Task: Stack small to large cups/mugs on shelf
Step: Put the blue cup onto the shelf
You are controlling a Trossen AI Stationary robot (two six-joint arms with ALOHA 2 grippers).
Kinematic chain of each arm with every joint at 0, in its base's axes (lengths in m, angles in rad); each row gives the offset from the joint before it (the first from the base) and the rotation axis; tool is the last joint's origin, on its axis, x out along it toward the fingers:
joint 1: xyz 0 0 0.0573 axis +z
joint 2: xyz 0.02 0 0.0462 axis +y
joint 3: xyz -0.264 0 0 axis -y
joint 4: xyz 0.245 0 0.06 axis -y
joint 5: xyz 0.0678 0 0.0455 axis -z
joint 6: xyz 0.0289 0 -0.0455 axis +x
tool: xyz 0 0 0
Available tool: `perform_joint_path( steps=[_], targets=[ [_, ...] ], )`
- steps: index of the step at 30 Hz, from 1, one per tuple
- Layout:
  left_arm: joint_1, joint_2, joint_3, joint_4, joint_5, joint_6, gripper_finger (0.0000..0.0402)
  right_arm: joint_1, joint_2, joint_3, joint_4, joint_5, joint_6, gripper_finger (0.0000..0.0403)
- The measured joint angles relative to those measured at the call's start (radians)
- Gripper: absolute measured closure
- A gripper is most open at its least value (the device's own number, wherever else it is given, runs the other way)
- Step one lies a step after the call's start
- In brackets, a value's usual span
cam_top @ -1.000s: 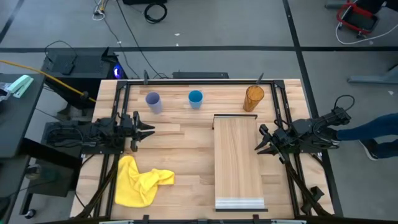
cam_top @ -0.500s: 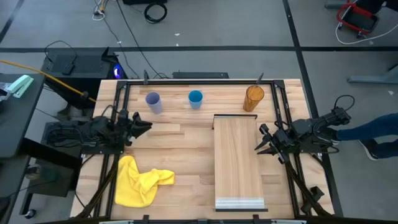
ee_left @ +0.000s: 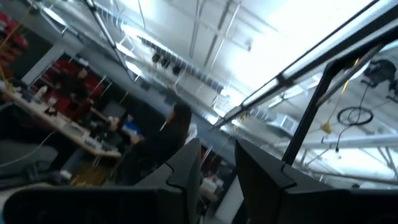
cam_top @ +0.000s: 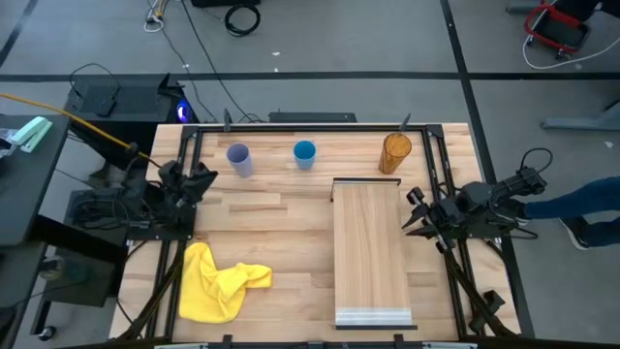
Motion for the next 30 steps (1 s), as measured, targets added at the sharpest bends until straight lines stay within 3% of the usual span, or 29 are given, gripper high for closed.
perform_joint_path(
  steps=[9,19,30],
  targets=[
    [0.0,0.0,0.0,0.029,-0.113,-0.028,0.0294,0.0,0.0,0.0,0.263,0.002,0.01,0.0312],
    [0.0,0.0,0.0,0.04,-0.224,-0.038,0.0294,0.0,0.0,0.0,0.724,0.002,-0.034,0.0312],
    [0.0,0.0,0.0,0.038,-0.224,-0.034,0.0294,0.0,0.0,0.004,0.838,0.022,0.0,0.0312]
  ],
)
